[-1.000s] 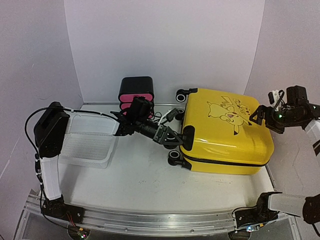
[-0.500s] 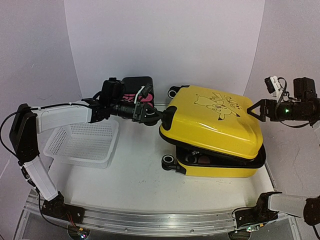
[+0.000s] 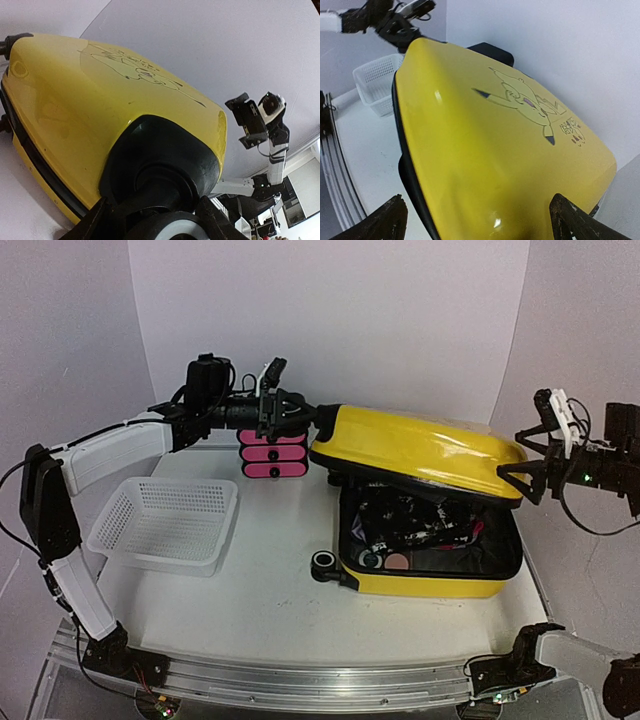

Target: Open, take out, and arrange the luggage

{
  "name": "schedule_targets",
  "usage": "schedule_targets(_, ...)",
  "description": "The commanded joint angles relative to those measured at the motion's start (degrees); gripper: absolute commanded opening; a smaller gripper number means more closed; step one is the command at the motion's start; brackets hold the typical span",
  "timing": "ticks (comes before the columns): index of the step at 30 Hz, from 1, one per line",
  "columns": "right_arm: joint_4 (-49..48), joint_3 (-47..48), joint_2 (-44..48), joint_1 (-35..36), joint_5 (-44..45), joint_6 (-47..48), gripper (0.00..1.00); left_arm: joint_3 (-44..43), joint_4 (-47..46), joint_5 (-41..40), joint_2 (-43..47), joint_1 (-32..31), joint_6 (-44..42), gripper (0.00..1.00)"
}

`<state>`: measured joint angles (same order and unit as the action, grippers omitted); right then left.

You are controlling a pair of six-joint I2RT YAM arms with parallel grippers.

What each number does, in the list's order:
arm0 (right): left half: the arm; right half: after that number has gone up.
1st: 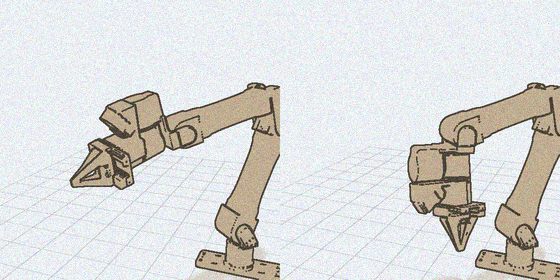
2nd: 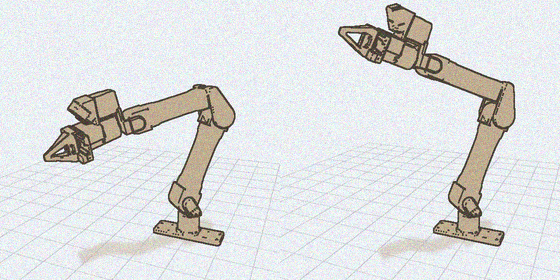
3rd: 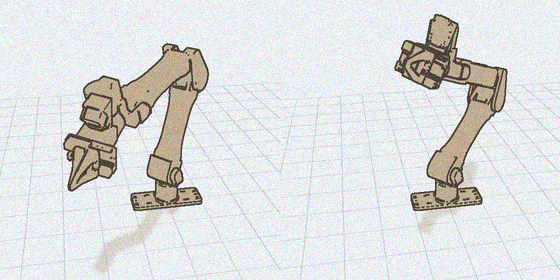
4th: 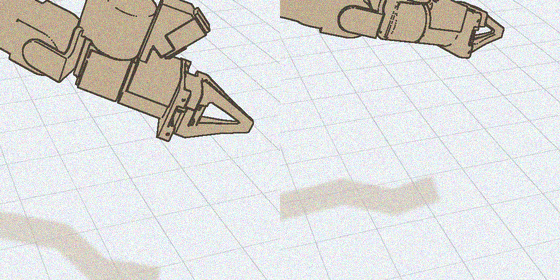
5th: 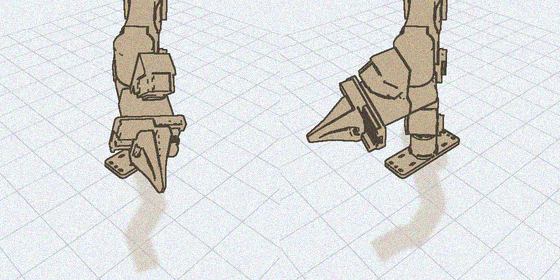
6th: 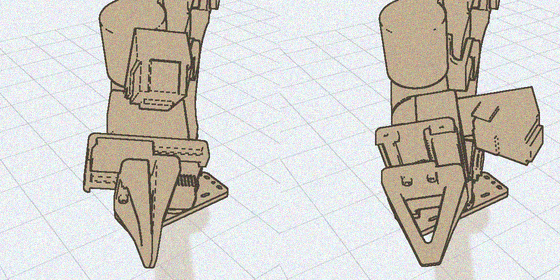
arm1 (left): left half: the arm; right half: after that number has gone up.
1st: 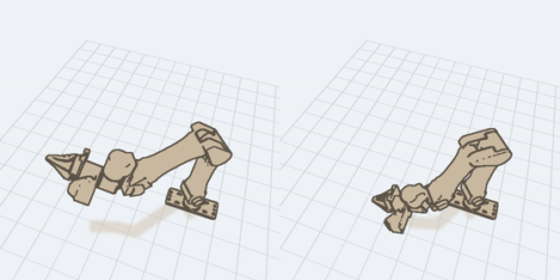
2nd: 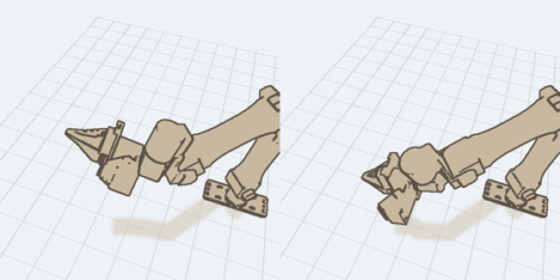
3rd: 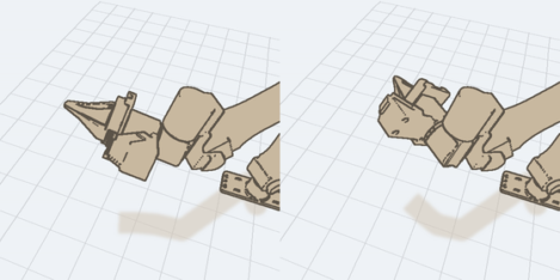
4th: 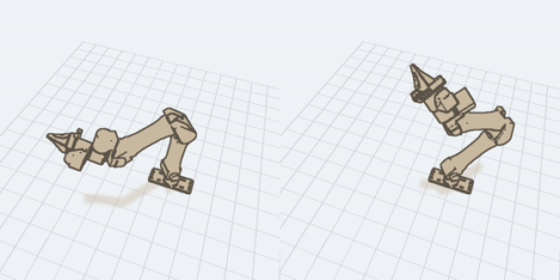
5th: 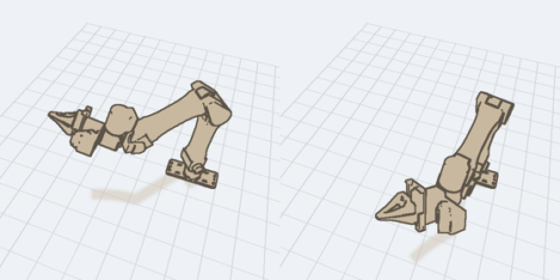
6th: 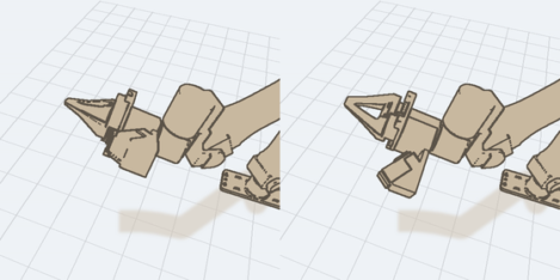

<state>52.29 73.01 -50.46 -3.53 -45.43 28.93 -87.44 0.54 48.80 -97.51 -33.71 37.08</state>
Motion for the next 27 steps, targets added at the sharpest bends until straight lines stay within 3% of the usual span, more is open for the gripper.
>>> schedule_targets(1, -1.0, -1.6, 2.3, 0.3, -3.7, 18.5, 0.98, -10.6, -8.5, -6.0, -0.1, 1.8, 5.5, 0.12)
schedule_targets(5, -3.3, -4.1, 2.6, 0.5, -3.8, 25.2, 0.98, -16.8, -8.6, -8.4, -3.1, 1.7, 7.8, 0.12)
schedule_targets(10, -31.1, -14.6, 5.8, 0.5, 21.1, 12.3, 0.98, -21.5, -8.6, -11.1, -5.7, 1.7, 8.4, 0.12)
schedule_targets(17, -42.3, -16.7, 0.9, 0.5, 41.5, 10.3, 0.98, -26.6, -8.5, -12.2, -9.2, 1.7, 9.5, 0.11)
schedule_targets(25, -51.2, -14.3, -8.1, 0.2, 36.9, 2.5, 0.98, -28.2, -8.6, -12.7, -9.9, 1.7, 10.0, 0.11)
schedule_targets(27, -54.0, -13.5, -10.3, 0.0, 35.3, -0.3, 0.94, -28.6, -8.6, -12.8, -10.0, 1.7, 9.9, 0.12)
